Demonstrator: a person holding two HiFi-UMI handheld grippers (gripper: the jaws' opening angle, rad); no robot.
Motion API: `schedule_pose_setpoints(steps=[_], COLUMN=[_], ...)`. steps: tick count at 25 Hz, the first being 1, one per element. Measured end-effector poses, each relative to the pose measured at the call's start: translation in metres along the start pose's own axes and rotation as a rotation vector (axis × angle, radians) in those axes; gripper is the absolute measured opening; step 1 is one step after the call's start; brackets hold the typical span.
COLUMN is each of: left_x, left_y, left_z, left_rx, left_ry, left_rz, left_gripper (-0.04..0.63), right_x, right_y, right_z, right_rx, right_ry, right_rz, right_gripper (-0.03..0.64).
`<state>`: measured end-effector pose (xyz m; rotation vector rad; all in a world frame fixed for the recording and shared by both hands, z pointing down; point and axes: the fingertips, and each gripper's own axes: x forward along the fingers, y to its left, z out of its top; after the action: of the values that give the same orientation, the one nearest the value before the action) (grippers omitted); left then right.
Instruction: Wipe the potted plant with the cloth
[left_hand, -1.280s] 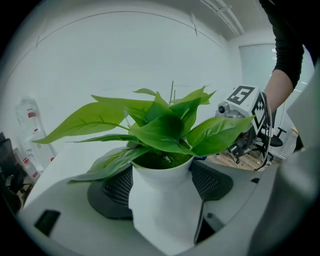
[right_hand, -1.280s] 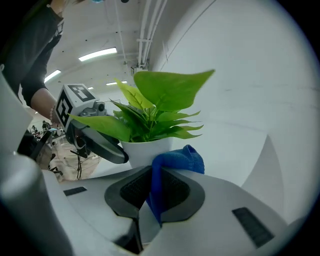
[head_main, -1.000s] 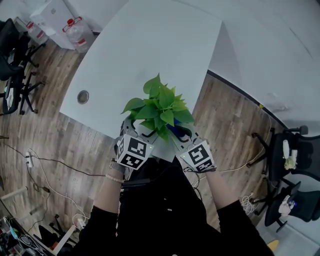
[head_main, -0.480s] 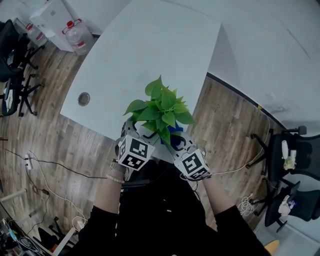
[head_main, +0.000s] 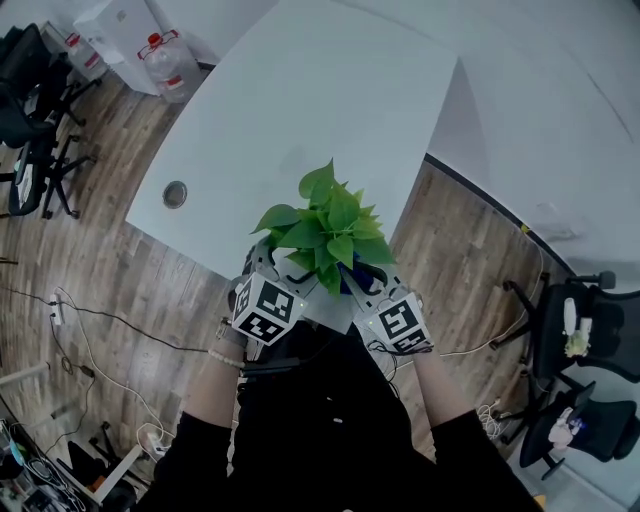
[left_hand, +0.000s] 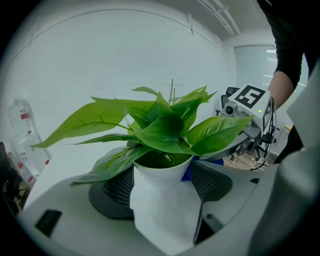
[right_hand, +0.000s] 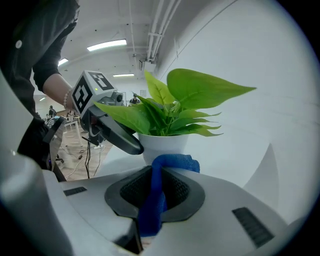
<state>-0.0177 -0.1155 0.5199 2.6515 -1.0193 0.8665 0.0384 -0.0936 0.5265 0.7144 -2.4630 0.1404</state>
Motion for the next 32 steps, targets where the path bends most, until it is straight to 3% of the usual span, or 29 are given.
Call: schedule_pose_setpoints(steps=[5, 13, 20, 24, 28, 32], left_x=[0.0, 0.002, 0.002, 0.001, 0.001, 0.003], left_y=[-0.001, -0.005, -0.006, -0.005, -0.004, -0.004], left_z=[-0.001, 0.001, 0.0, 0.0, -0.001, -0.002], left_rx=[0.009, 0.013, -0.001, -0.017, -0.033, -0.052], left_ry=[0.007, 0.018, 0.031, 0.035, 0.038, 0.037], left_rz=[-0.005, -0.003, 0.008, 0.023, 0.034, 0.04], left_gripper=[0.368, 0.368, 0.367, 0.367, 0.367, 0.364], right_x=[-0.003, 0.011, 0.038, 0.048, 0.053, 0.045], right_y=[-0.024, -0.068, -0.073, -0.073, -0.073, -0.071], right_z=[0.005, 0.016, 0.036, 0.047, 0.045, 0.033], right_rx=[0.027, -0.157, -0.382, -0.458, -0.407, -0.301], right_ry=[-0.01, 0.015, 0.049, 0.068, 0.07, 0.065], right_rz=[0.033, 0.153, 0.35, 0.441, 0.458, 0.415], right_gripper=[0.08, 0.08, 0.08, 0.08, 0.08, 0.08])
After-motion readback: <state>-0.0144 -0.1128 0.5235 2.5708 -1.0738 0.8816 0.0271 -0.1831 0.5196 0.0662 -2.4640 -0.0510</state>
